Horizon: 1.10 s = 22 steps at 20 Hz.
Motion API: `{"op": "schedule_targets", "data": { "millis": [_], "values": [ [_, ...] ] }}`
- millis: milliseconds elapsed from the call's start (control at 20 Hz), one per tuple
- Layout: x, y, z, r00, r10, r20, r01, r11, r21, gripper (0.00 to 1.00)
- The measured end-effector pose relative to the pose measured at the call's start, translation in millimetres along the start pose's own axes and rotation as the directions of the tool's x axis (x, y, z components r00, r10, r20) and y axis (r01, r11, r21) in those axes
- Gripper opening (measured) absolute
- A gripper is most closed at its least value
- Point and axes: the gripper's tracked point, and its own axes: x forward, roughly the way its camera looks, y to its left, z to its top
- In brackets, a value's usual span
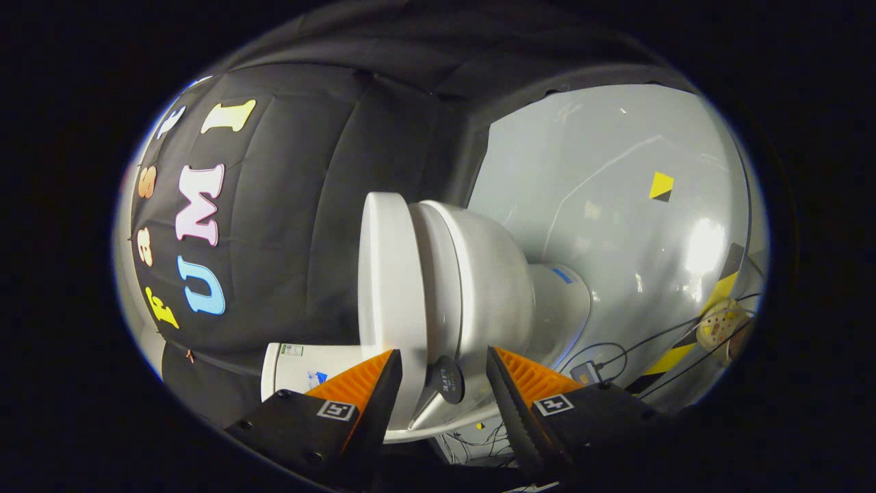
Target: Open the toilet lid.
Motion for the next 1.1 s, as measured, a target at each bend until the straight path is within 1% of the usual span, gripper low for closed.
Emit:
{"op": "schedule_targets", "data": {
  "millis": [100,200,250,300,400,450,500,550,650,700,800,850,1000,1100],
  "values": [
    [1.0,2.2,-7.7,1.000,0.009,-0.016,-0.009,1.000,0.003,0.79],
    [3.5,-0.3,-9.2,1.000,0.012,-0.017,-0.012,1.000,0.001,0.73],
    [5.9,-6.0,-5.0,1.000,0.007,-0.013,-0.007,1.000,0.001,0.73],
    [11.9,-14.6,-6.1,1.000,-0.018,-0.013,0.018,1.000,0.004,0.61],
    [6.6,-18.1,-2.4,1.000,-0.010,-0.016,0.011,1.000,0.026,0.38],
    [25.1,-16.9,-12.1,1.000,0.008,-0.010,-0.007,0.999,0.037,0.26],
    [20.0,-15.7,-10.3,1.000,0.002,-0.018,-0.001,1.000,0.023,0.11],
    [8.5,-13.6,-6.2,1.000,0.004,-0.012,-0.004,1.000,0.008,0.11],
    [5.1,-11.6,-0.5,1.000,0.019,-0.013,-0.018,1.000,0.017,0.11],
    [4.8,-9.1,1.3,0.999,0.034,-0.011,-0.034,0.999,0.019,0.11],
    [8.6,-9.1,-1.4,0.999,0.040,-0.002,-0.040,0.999,0.001,0.07],
    [10.7,-9.5,0.0,0.999,0.039,-0.004,-0.039,0.999,0.008,0.07],
    [16.4,-8.5,0.4,0.999,0.053,-0.014,-0.052,0.998,0.035,0.10],
    [17.9,-4.0,-2.2,0.998,0.059,-0.016,-0.058,0.998,0.015,0.11]
  ]
}}
